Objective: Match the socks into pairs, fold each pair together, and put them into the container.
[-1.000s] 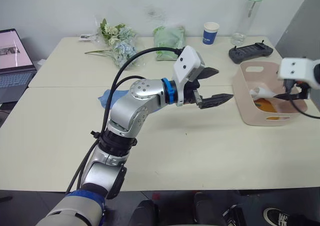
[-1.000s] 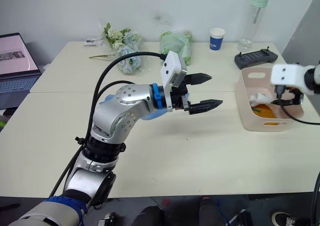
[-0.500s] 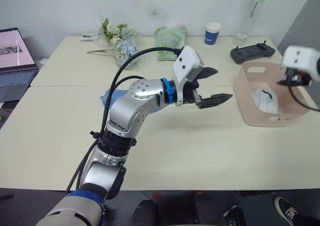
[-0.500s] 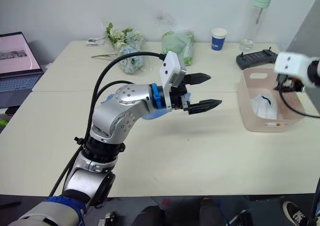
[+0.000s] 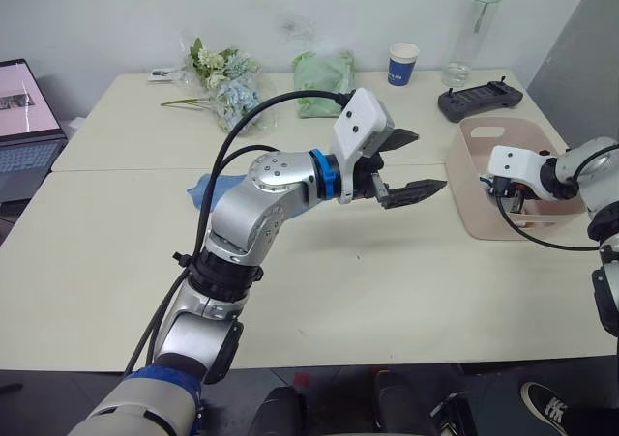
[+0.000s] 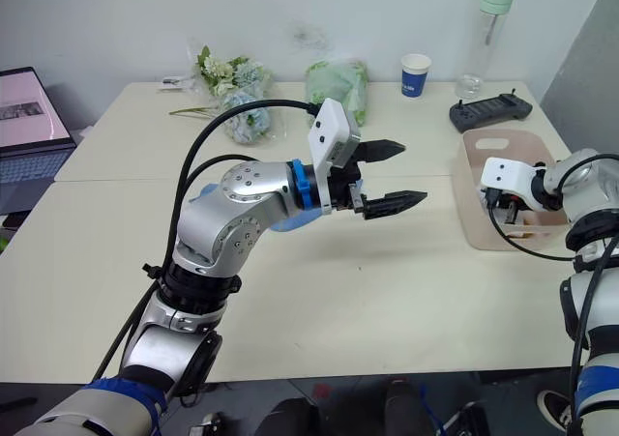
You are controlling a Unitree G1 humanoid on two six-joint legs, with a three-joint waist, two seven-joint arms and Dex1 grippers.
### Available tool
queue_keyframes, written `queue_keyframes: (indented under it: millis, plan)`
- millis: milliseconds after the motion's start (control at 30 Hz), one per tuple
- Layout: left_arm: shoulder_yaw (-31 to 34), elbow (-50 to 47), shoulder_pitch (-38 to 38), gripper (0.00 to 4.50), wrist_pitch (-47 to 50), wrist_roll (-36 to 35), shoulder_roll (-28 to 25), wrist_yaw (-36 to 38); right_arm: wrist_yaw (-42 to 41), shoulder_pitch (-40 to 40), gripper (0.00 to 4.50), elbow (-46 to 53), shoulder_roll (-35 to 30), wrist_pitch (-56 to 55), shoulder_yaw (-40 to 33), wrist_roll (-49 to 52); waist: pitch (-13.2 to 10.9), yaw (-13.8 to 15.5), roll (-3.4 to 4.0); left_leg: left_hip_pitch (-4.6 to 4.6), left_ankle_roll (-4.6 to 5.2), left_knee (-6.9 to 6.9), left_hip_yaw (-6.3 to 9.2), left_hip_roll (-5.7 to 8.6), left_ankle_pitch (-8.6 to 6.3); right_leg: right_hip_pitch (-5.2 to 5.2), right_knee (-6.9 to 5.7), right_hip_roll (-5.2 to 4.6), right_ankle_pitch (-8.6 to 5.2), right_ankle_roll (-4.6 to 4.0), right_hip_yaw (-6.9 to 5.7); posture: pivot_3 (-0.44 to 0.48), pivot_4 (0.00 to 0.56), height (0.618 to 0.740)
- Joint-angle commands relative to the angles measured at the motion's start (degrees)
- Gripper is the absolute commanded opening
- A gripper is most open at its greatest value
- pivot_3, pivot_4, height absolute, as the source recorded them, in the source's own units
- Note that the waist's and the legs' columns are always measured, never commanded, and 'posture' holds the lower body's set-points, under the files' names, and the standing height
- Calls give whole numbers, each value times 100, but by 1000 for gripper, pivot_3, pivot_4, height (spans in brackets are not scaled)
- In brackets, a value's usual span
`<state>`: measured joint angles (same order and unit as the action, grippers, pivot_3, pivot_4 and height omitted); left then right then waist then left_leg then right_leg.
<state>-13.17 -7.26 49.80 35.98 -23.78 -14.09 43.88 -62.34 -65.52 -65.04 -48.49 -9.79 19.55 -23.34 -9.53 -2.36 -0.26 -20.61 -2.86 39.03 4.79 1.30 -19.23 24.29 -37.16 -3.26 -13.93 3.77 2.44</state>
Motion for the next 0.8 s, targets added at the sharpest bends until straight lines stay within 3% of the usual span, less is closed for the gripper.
queue_keyframes:
  millis: [33, 267, 333, 400, 467, 533, 667, 800]
  plan:
    - [97, -267, -4, 4500, -8, -16, -54, -9, 57, -315, 40, 56, -293, -96, -126, -16, 0, 3, 0, 0, 0, 0, 0, 0, 0, 0, 0, 0, 0, 0, 0, 0, 150, 740]
    - [292, -237, -163, 4500, 115, -66, -457, 66, -49, -1340, 40, 513, -828, -48, -248, -37, -7, 2, 15, 0, 0, -8, -3, -2, 0, 8, -2, 2, 0, 1, 2, 0, 150, 740]
    - [339, -219, -272, 4500, 51, -19, -603, 112, 182, -1408, 40, 661, -666, -61, -449, 169, -6, -12, 10, 1, 0, -10, -4, -6, 0, 7, 0, 7, 0, 0, 2, 0, 150, 740]
    - [568, -98, -518, 4500, -197, 137, -741, -83, 584, -1140, 204, 1437, -69, 349, -1020, 844, -5, -85, 10, 10, 0, -6, -10, -5, 0, -2, -2, 7, 4, 1, 8, 0, 150, 740]
    - [855, 29, -878, 4500, -496, 353, -870, -389, 562, -355, 590, 3023, 699, 1443, -1536, 1788, -1, -163, 5, 25, 2, -6, -18, -11, 1, -6, -8, 7, 13, 2, 18, 0, 150, 740]
    - [1077, 7, -1237, 4500, -598, 439, -1029, -520, 874, 392, 1277, 4272, 1220, 2080, -1753, 2112, 2, -203, 7, 38, 1, -8, -9, -27, 1, -10, -20, 15, 13, 1, 14, 0, 150, 740]
    - [1451, -173, -2049, 4500, -971, 605, -1274, -758, 2183, 1780, 2673, 5732, 2117, 2646, -1938, 2016, 6, -51, 6, -33, -1, 9, 30, -11, 2, 55, -67, 2, 12, 1, -1, 0, 150, 740]
    - [2104, -249, -3077, 4500, -1525, 668, -1073, -1331, 3092, 3110, 4107, 6771, 3170, 3251, -2048, 2350, 16, 39, 2, -117, 1, 92, 61, 1, 1, 111, -67, -20, 14, 4, -7, 0, 150, 740]
